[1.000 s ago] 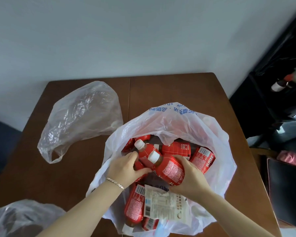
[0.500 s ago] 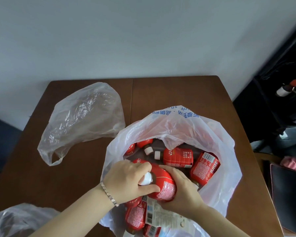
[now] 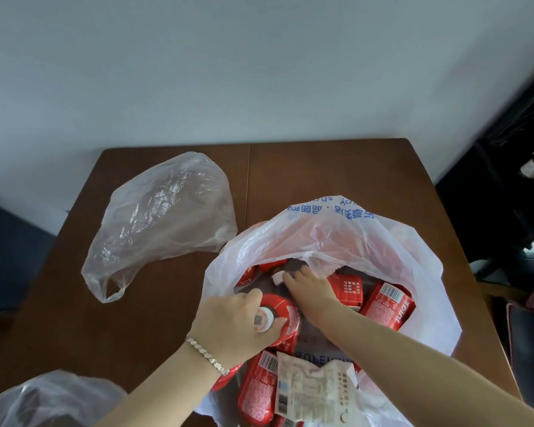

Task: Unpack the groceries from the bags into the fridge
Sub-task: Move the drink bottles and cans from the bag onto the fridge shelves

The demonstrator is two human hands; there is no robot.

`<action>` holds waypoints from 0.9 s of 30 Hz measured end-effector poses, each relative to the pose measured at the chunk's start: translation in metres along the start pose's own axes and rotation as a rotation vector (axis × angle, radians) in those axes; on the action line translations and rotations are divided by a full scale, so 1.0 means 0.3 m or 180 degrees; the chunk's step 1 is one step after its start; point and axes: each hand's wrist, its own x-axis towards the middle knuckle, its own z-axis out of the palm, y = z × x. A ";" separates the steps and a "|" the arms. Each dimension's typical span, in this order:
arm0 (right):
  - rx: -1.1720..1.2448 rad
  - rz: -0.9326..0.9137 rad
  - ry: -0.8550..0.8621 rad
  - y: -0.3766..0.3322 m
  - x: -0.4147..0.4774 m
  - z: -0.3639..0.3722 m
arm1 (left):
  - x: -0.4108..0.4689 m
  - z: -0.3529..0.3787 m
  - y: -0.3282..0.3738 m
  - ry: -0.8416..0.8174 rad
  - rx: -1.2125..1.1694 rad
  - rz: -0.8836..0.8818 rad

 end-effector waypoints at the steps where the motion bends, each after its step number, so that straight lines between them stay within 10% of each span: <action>1: -0.0094 0.0026 -0.0024 -0.002 0.011 -0.003 | -0.004 0.004 -0.004 -0.0042 0.0052 -0.0020; 8: -0.0525 -0.0006 -0.0147 0.010 -0.020 -0.058 | -0.011 -0.007 -0.017 -0.0226 0.0147 -0.0167; 17: 0.1796 0.0575 0.0843 0.148 -0.348 -0.137 | -0.005 -0.129 0.061 -0.0101 0.0340 0.0095; 27: 0.1472 0.0906 0.1629 0.068 -0.703 -0.255 | 0.001 -0.300 0.197 0.0322 0.0066 0.0926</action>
